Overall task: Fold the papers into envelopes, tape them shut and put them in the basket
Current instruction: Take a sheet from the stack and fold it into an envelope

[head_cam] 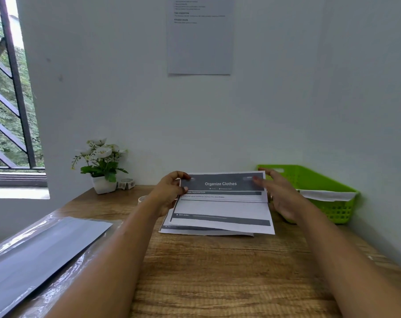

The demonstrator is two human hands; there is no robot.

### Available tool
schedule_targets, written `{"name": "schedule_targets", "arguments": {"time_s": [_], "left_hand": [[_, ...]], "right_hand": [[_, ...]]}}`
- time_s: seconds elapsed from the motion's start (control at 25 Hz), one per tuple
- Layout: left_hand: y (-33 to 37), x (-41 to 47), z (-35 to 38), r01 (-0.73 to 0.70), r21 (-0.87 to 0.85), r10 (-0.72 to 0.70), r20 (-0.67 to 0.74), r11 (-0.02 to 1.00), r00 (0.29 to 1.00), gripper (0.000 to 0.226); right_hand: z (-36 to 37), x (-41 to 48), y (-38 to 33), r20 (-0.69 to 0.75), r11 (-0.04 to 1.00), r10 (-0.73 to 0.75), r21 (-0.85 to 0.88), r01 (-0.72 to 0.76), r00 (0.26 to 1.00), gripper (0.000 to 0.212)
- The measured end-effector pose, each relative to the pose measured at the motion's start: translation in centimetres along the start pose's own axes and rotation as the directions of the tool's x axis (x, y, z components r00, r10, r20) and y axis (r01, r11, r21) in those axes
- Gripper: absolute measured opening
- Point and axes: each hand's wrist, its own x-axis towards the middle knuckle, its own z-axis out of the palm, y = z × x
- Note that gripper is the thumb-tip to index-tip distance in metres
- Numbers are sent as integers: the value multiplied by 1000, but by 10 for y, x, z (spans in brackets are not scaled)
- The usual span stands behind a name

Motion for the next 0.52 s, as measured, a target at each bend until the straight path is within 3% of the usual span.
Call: {"name": "schedule_targets", "arguments": {"time_s": [0.12,0.28,0.44,0.52], "left_hand": [[0,1,-1,-27,-25,26,-45,999,999,40],[-1,4,-6,11,-45,-12,-23,999,1000,70],[-3,4,-3,45,56,-44,-20,997,999,46],[-2,4,-1,39,99,-32,-69,994,997,40]], "right_hand": [[3,-1,4,97,998,-27,-60,33,995,55],[2,-1,2,12,994,-86,-66,86,996,50],[2,-3,2,-61,996,-88,-35,86,994,24],[1,0,2,-60,997,-79,-28,77,995,25]]}}
